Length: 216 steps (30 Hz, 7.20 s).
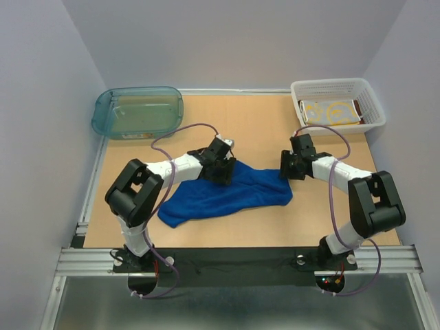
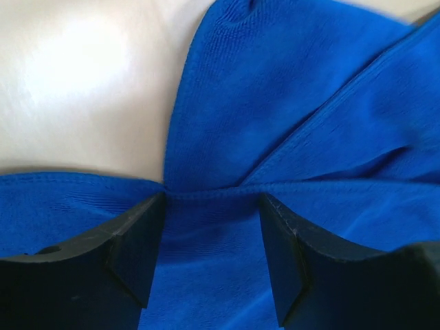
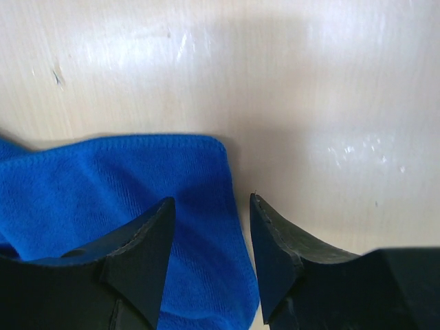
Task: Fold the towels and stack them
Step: Flatten out the crumpled towel
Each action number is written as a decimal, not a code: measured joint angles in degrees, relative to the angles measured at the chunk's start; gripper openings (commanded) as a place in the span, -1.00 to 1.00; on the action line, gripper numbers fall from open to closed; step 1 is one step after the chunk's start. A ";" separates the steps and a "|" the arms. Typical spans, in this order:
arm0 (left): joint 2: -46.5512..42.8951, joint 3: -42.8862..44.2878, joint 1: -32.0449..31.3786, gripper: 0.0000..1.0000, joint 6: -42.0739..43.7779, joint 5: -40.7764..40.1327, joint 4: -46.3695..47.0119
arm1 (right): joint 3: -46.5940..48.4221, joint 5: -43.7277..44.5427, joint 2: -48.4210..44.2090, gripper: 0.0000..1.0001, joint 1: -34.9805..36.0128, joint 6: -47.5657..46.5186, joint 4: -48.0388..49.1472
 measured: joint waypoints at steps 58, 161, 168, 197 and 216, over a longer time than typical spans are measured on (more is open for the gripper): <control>-15.30 -18.08 0.35 -0.03 -9.55 -2.91 3.30 | 22.29 -16.72 20.20 0.24 16.59 -26.18 2.95; 22.84 31.91 8.52 0.40 8.39 -7.87 -5.75 | 22.99 1.77 19.82 -0.99 -1.70 -7.17 -6.64; 24.96 34.77 8.52 0.01 8.15 -8.13 -5.70 | 22.99 1.81 19.82 -0.99 -1.70 -8.00 -6.64; 14.84 51.41 11.23 -1.00 13.38 -16.72 -16.92 | 59.98 -0.76 19.96 -0.99 -1.81 -9.20 -13.75; -28.26 40.37 4.92 -1.00 28.55 -10.38 0.87 | 68.63 -6.43 -2.67 -0.99 -1.07 -20.46 -8.04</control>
